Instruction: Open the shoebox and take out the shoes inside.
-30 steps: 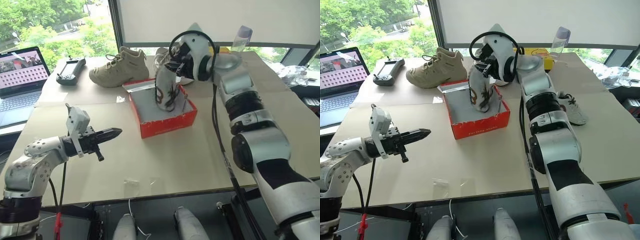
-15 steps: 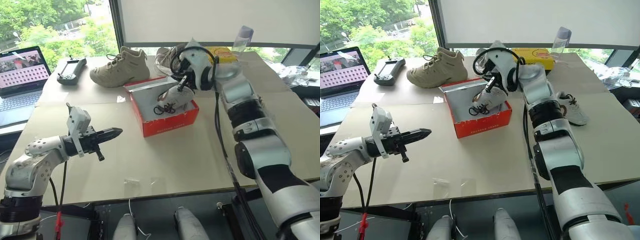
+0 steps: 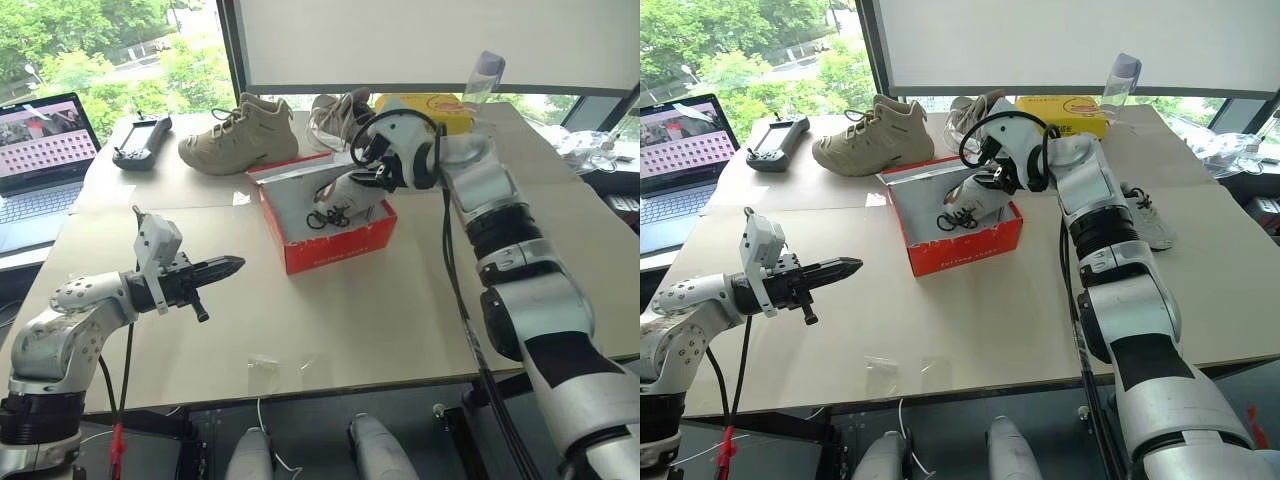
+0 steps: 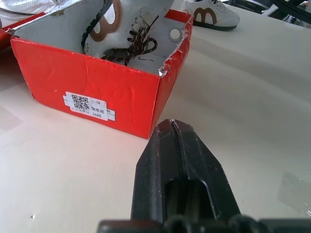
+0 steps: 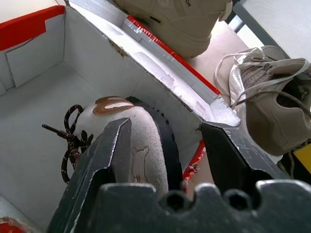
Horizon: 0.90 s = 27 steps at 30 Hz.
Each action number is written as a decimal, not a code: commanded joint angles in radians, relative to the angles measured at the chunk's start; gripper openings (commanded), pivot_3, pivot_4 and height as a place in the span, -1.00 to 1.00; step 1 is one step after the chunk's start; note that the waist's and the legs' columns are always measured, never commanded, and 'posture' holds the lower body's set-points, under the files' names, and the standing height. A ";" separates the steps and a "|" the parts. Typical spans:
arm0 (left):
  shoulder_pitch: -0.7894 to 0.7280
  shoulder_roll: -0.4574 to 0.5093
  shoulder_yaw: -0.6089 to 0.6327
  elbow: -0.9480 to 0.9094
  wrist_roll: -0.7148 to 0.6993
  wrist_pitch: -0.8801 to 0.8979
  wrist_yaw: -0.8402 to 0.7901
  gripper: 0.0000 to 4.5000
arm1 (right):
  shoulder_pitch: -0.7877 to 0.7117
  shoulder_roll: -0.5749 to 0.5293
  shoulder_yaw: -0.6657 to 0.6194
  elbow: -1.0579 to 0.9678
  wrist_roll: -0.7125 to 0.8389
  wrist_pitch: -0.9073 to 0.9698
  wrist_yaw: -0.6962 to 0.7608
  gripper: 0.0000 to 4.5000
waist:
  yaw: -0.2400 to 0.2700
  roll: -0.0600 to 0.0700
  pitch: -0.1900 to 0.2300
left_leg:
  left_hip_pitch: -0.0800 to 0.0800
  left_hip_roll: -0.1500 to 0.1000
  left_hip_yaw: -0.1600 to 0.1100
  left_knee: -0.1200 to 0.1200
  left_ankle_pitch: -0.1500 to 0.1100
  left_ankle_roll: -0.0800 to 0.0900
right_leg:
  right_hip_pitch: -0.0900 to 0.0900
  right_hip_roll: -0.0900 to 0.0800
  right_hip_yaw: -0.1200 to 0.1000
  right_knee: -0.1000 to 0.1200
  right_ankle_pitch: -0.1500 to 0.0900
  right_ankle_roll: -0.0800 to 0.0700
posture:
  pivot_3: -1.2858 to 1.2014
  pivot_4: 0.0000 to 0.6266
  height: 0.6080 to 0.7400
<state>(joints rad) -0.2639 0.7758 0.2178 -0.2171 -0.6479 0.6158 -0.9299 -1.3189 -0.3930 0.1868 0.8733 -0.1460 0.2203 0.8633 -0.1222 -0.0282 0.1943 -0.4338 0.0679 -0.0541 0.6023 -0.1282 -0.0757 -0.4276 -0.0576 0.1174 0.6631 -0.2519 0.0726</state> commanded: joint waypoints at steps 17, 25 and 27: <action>-0.005 0.006 0.018 -0.014 -0.005 -0.011 -0.005 -1.00 | -0.012 0.012 -0.021 0.104 -0.004 0.012 -0.043 -0.76 | 0.001 0.000 0.000 | 0.000 0.000 0.000 0.000 0.000 0.000 | 0.000 0.000 0.000 0.000 0.000 0.000 | 0.03 -0.52 0.58; -0.013 0.002 0.013 -0.009 -0.003 -0.013 -0.004 -1.00 | -0.045 -0.001 -0.136 0.041 0.116 0.090 -0.027 -0.76 | 0.001 0.000 0.000 | 0.000 0.000 0.000 0.000 0.000 0.000 | 0.000 0.000 0.000 0.000 0.000 0.000 | 0.03 -0.52 0.58; -0.010 0.002 0.015 -0.013 -0.004 -0.012 -0.003 -1.00 | -0.045 -0.009 -0.187 -0.024 0.182 0.150 0.011 -0.76 | 0.001 0.000 0.000 | -0.001 0.000 0.000 0.000 0.000 0.000 | 0.000 0.000 0.000 0.000 0.000 0.000 | 0.03 -0.52 0.58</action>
<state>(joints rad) -0.2635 0.7757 0.2179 -0.2170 -0.6474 0.6158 -0.9308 -1.3100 -0.3803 0.0683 0.9586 -0.0479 0.3280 0.8451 -0.1211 -0.0286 0.1946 -0.4349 0.0678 -0.0542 0.6027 -0.1282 -0.0757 -0.4278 -0.0577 0.1174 0.6630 -0.2519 0.0728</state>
